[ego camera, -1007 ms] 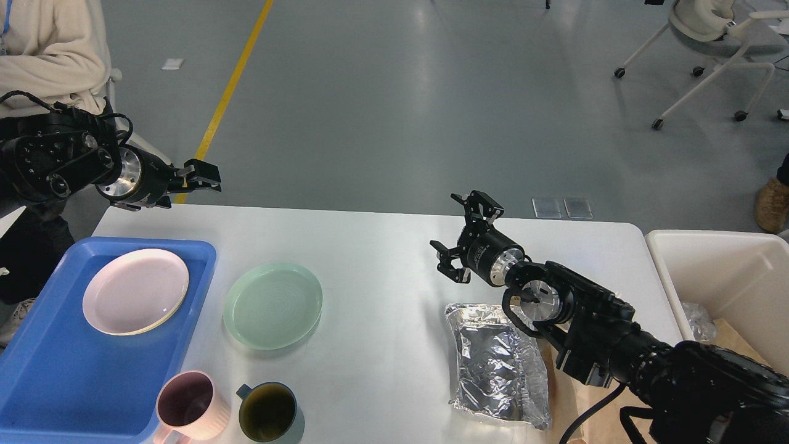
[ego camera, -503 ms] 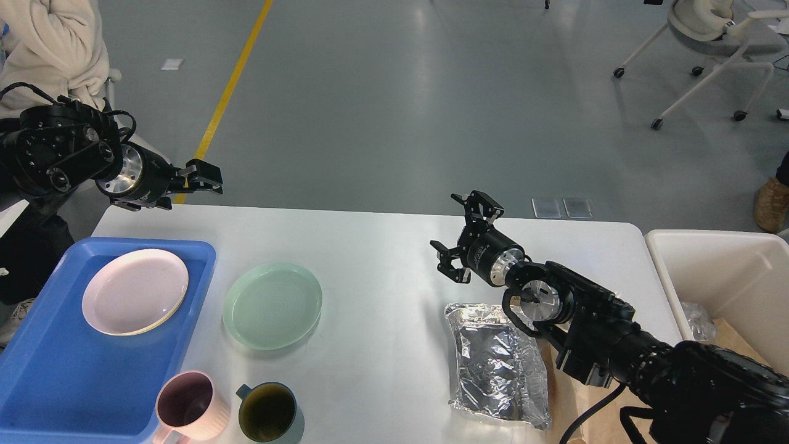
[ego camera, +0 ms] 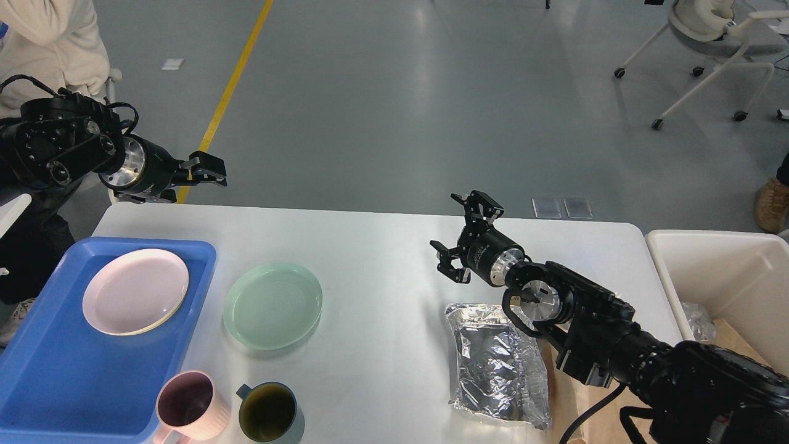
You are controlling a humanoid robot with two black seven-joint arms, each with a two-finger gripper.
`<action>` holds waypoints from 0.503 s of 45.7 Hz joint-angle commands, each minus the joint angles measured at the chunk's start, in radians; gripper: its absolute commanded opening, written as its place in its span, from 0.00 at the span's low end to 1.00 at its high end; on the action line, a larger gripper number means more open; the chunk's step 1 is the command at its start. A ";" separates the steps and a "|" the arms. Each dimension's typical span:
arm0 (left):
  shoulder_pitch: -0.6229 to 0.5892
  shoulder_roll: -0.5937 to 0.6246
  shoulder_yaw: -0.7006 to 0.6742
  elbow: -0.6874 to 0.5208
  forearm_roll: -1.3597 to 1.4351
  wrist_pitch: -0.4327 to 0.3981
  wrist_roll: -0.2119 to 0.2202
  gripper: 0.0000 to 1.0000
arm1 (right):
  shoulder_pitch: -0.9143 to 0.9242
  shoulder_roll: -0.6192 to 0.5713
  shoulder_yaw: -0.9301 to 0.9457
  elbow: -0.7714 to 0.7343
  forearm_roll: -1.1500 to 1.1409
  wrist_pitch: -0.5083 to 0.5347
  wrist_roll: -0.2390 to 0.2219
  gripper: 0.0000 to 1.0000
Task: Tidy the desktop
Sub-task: 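Raise the left arm and swing the left gripper toward the table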
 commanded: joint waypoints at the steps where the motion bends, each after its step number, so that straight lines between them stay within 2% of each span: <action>1: 0.005 -0.006 -0.001 0.000 0.000 0.000 0.005 0.97 | 0.000 0.000 -0.001 0.000 0.000 0.000 0.000 1.00; 23: -0.026 -0.008 -0.003 -0.015 -0.005 -0.049 0.000 0.97 | 0.000 0.000 0.000 0.000 0.000 0.000 0.001 1.00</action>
